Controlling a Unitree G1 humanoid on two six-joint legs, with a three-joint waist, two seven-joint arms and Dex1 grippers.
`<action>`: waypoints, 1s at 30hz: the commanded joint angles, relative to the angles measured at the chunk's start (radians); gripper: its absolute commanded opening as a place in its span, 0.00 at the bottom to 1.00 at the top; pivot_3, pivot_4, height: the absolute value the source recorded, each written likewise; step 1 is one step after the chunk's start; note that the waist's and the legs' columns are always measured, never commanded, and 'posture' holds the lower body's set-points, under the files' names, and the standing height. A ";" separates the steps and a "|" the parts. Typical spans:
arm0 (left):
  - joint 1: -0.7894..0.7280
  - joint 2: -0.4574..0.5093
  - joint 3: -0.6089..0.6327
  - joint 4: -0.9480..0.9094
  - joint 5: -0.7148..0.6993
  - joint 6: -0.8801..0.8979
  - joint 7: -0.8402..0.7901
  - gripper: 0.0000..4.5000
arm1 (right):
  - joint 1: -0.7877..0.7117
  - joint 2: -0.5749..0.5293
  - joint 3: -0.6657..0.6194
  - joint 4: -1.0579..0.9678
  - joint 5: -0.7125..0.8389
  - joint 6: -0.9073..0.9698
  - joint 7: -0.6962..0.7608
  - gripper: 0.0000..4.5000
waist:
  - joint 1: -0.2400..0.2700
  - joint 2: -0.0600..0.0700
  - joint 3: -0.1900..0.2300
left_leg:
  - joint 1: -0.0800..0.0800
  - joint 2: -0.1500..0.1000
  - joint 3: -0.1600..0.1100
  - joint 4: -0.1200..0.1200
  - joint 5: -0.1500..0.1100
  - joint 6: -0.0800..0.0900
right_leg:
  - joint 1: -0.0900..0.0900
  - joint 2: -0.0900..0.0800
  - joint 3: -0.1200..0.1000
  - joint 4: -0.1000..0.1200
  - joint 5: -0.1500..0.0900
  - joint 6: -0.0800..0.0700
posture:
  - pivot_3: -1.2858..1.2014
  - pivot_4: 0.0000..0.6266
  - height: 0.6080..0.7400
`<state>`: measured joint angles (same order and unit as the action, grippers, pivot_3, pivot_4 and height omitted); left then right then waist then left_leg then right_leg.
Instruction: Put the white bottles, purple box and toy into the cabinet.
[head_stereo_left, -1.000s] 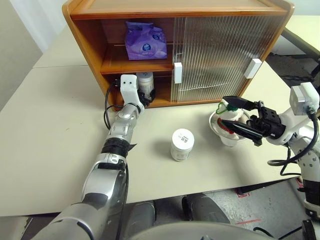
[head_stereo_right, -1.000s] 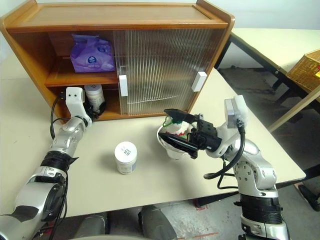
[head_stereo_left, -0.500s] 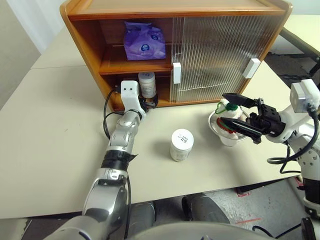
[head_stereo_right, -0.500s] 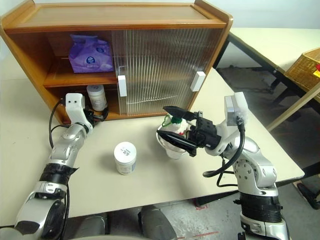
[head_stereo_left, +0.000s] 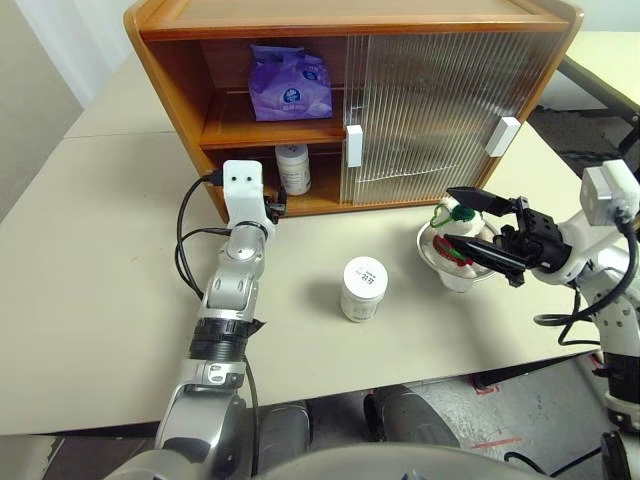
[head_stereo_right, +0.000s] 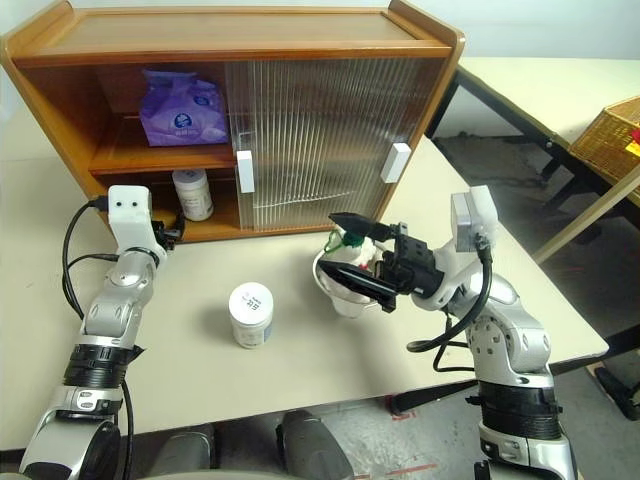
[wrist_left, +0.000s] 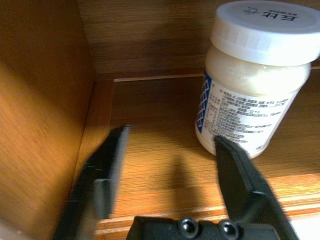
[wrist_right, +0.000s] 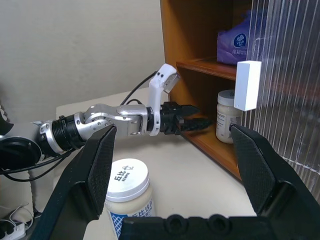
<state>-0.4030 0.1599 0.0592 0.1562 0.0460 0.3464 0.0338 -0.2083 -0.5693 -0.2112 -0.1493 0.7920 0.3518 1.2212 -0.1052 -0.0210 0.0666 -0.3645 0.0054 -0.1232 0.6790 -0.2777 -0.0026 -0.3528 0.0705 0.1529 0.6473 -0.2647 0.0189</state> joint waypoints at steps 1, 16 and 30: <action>0.009 -0.014 0.000 -0.014 -0.006 0.004 -0.002 0.46 | 0.009 -0.001 0.008 -0.001 -0.007 -0.009 0.008 1.00 | 0.000 0.000 0.000 | 0.000 0.000 0.000 0.000 0.000 0.000 | 0.000 0.000 0.000 0.000 0.000 0.000 | 0.45 0.09 1.00; -0.153 0.013 0.004 0.282 0.065 -0.141 0.120 0.00 | 0.018 -0.004 -0.002 -0.008 -0.011 -0.007 -0.002 1.00 | -0.002 0.000 0.000 | 0.001 0.000 0.000 0.000 0.000 0.001 | 0.001 0.000 0.000 0.000 0.002 0.001 | 0.44 0.10 1.00; -0.271 -0.005 -0.008 0.504 0.043 -0.259 0.070 0.00 | 0.039 -0.003 -0.008 -0.032 -0.007 -0.008 -0.021 1.00 | -0.008 0.000 0.000 | 0.001 0.000 0.000 0.000 0.000 0.001 | 0.001 0.000 0.000 0.000 0.004 0.007 | 0.44 0.10 1.00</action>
<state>-0.6557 0.1562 0.0585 0.6344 0.0880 0.1067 0.1177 -0.1771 -0.5665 -0.2134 -0.1679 0.7863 0.3511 1.2034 -0.1129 -0.0210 0.0666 -0.3639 0.0056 -0.1234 0.6793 -0.2772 -0.0020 -0.3521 0.0705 0.1531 0.6473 -0.2605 0.0265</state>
